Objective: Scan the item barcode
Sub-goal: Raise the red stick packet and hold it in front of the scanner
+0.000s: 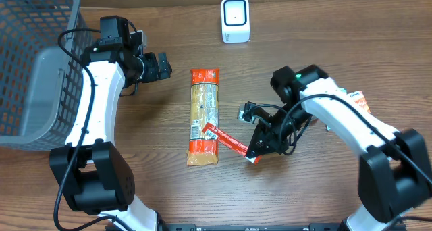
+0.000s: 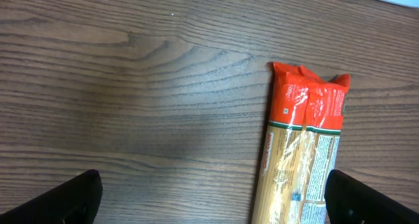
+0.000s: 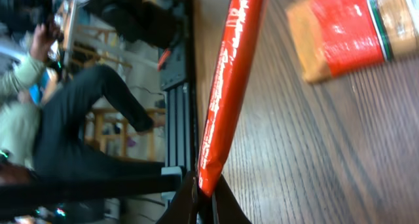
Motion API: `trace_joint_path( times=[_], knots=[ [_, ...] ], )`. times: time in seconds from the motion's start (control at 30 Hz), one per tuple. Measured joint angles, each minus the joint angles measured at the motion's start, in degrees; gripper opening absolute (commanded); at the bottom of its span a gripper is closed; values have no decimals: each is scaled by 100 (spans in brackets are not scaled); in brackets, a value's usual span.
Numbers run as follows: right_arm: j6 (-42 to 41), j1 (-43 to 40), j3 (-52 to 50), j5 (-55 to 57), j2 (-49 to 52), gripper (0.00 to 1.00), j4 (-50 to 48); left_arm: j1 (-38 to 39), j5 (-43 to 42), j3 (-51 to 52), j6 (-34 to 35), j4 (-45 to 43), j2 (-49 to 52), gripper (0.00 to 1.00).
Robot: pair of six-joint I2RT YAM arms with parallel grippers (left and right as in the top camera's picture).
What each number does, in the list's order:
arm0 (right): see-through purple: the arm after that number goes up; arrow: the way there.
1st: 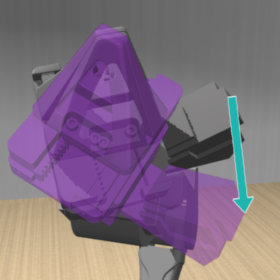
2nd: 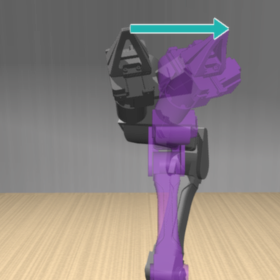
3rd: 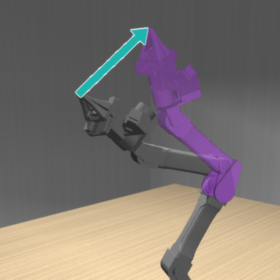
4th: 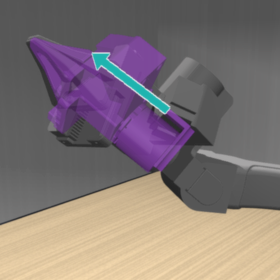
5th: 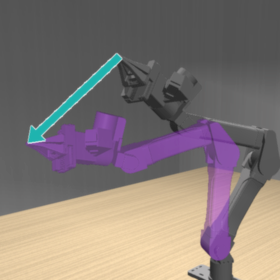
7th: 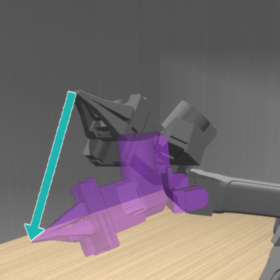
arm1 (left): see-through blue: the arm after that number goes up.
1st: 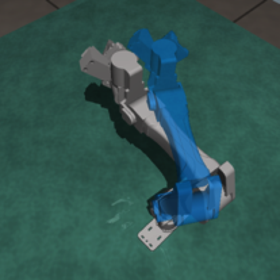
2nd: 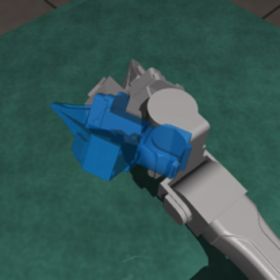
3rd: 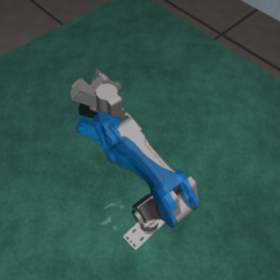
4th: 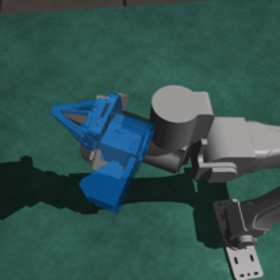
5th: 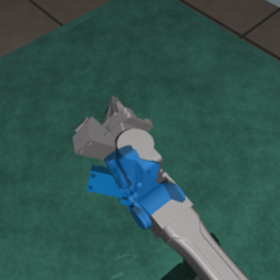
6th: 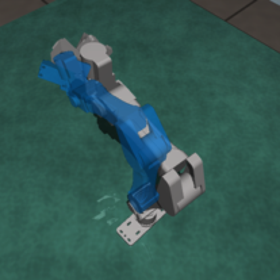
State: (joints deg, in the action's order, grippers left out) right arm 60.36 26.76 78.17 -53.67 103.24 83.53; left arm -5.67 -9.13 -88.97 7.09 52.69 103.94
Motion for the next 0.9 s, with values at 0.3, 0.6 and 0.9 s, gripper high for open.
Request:
trace_joint_path(
  times=[0.3,0.6,0.9],
  knots=[
    [960,-20,664,-114,-535,4,916,0,20,0,-15,0,0,100],
    [1047,-240,868,-129,-538,4,1029,0,22,0,-20,0,0,100],
    [-1794,-236,872,1307,-538,3,-1709,0,42,0,-20,0,0,100]
  ],
)
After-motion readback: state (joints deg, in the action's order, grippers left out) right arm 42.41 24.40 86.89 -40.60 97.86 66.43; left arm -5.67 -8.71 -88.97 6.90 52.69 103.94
